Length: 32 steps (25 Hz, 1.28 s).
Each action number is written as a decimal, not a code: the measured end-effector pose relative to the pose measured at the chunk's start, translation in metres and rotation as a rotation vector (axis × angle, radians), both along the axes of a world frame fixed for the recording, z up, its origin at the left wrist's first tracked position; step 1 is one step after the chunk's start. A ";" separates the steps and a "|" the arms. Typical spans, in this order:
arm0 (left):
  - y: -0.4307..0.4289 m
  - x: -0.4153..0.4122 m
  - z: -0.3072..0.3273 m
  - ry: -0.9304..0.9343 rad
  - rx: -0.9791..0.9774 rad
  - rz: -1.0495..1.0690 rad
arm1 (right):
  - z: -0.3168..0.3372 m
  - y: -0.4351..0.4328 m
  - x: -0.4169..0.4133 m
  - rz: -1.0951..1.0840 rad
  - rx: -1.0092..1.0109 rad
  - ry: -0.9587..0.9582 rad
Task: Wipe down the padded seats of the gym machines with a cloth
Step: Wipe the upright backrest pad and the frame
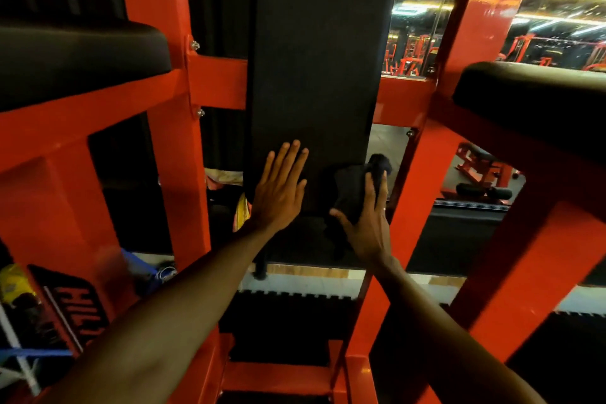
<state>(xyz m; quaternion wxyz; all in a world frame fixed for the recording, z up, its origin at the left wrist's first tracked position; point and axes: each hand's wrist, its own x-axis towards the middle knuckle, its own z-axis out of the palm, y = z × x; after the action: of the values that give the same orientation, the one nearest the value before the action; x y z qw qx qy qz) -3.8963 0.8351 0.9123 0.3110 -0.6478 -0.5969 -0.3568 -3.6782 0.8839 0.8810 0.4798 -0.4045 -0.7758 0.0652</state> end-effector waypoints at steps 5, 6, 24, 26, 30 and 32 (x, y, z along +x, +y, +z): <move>0.017 0.005 -0.007 0.060 0.099 0.097 | 0.042 0.001 -0.021 0.088 -0.158 0.388; 0.018 0.005 -0.008 0.078 0.116 0.110 | 0.055 0.004 -0.023 0.079 -0.129 0.419; 0.010 0.015 -0.003 0.028 -0.051 0.201 | -0.001 -0.018 -0.023 0.110 -0.466 0.406; -0.001 0.023 0.009 -0.014 -0.135 0.172 | 0.005 -0.021 -0.017 0.075 -0.468 0.361; -0.037 0.033 0.032 -0.160 -0.275 0.162 | 0.019 -0.041 -0.006 0.072 -0.465 0.244; -0.058 0.037 0.035 -0.273 -0.299 0.201 | 0.029 -0.051 0.001 0.089 -0.457 0.209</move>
<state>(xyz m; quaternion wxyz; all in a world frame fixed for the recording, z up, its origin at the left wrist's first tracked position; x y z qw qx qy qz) -3.8592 0.7770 0.9475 0.1619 -0.5694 -0.7414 -0.3161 -3.6772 0.8332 0.9101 0.4502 -0.4590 -0.7042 0.3012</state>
